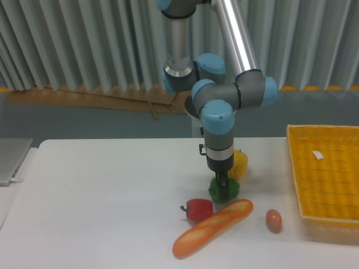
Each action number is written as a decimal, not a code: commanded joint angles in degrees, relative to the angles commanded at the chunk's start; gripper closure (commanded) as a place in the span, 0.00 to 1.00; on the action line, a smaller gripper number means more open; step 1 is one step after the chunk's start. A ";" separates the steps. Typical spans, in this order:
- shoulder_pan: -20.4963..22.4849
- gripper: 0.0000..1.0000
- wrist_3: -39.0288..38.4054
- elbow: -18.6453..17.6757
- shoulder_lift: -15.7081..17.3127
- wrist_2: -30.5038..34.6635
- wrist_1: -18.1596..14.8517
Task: Place the green pepper on the table
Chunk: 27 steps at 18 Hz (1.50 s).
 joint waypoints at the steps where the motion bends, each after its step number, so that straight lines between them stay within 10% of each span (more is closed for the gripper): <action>1: 0.00 0.00 0.00 0.09 0.09 0.00 -0.09; 15: 1.76 0.00 -0.44 5.36 2.11 -1.23 -1.31; 21: 1.93 0.00 -0.44 12.38 4.57 -1.32 -11.59; 27: 2.37 0.00 -0.53 13.10 7.47 -0.70 -13.36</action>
